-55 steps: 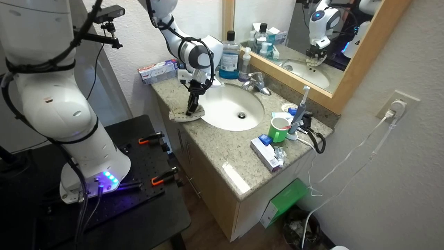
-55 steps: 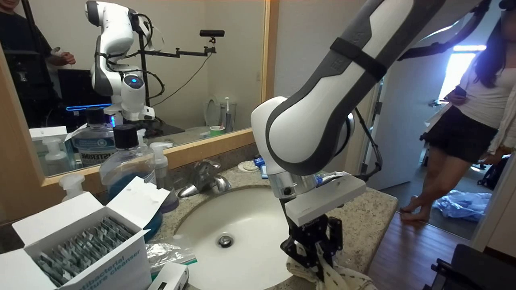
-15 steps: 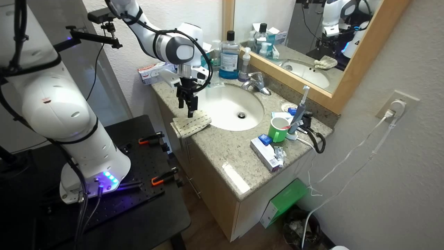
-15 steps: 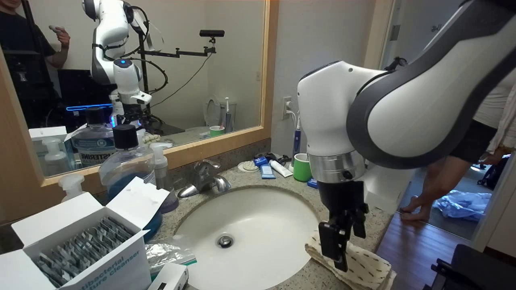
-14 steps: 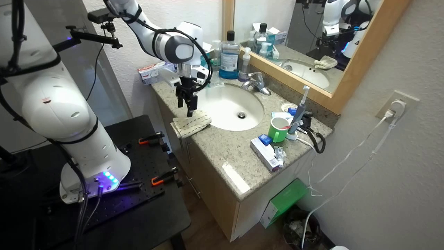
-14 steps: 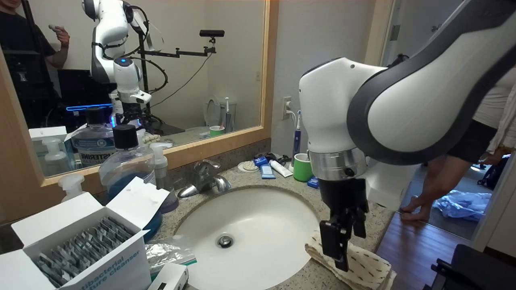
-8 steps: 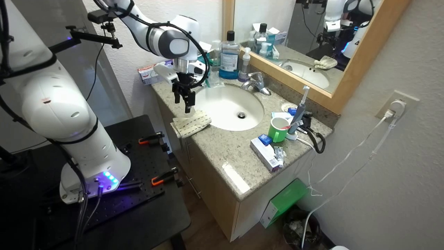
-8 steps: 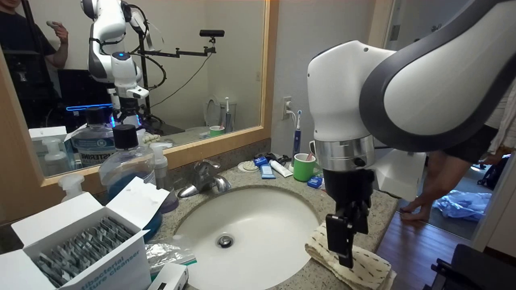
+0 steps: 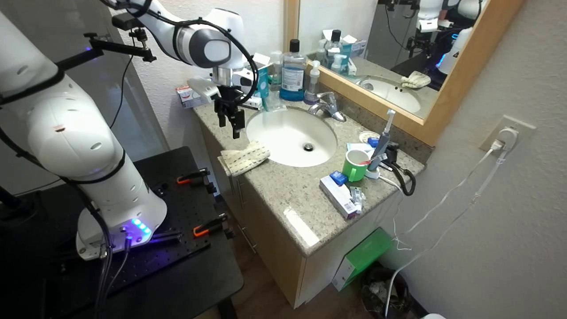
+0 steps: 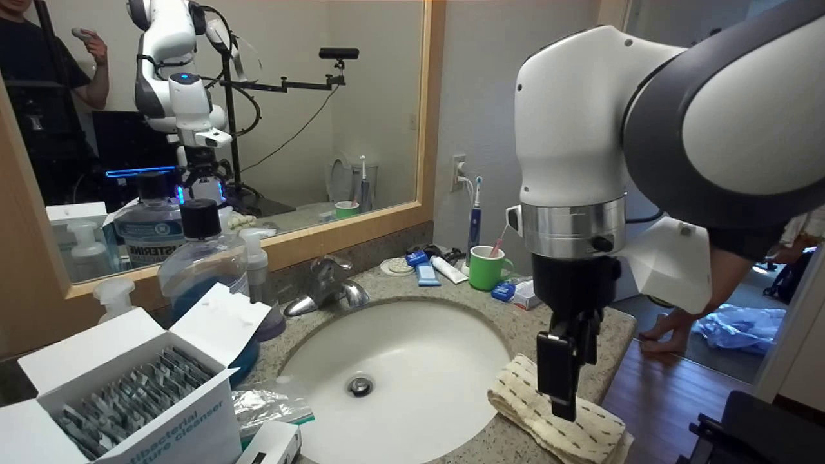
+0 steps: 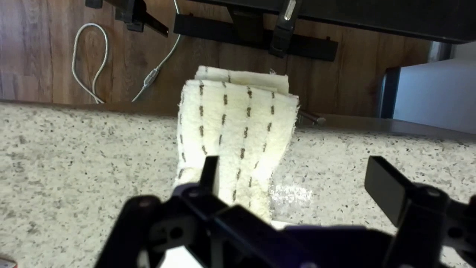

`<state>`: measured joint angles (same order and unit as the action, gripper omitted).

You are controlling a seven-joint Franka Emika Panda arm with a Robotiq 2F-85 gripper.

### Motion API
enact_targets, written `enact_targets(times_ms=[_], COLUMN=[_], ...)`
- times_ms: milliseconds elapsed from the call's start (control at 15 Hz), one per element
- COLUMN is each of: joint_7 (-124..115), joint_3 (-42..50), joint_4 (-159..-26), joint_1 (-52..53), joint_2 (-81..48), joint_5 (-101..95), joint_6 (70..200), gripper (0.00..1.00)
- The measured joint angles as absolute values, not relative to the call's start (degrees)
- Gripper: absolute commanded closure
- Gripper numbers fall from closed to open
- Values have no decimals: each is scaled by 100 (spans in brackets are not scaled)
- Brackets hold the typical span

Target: Use the cloth to wipe the counter

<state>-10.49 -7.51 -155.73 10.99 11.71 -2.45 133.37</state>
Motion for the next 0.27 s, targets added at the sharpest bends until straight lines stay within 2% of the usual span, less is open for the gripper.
enact_targets(times_ms=[267], joint_7=[-1049], joint_3=[-832], joint_4=[-15651], joint_1=[1100], joint_2=[1395], joint_5=[-226], joint_6=[13268], gripper=[0])
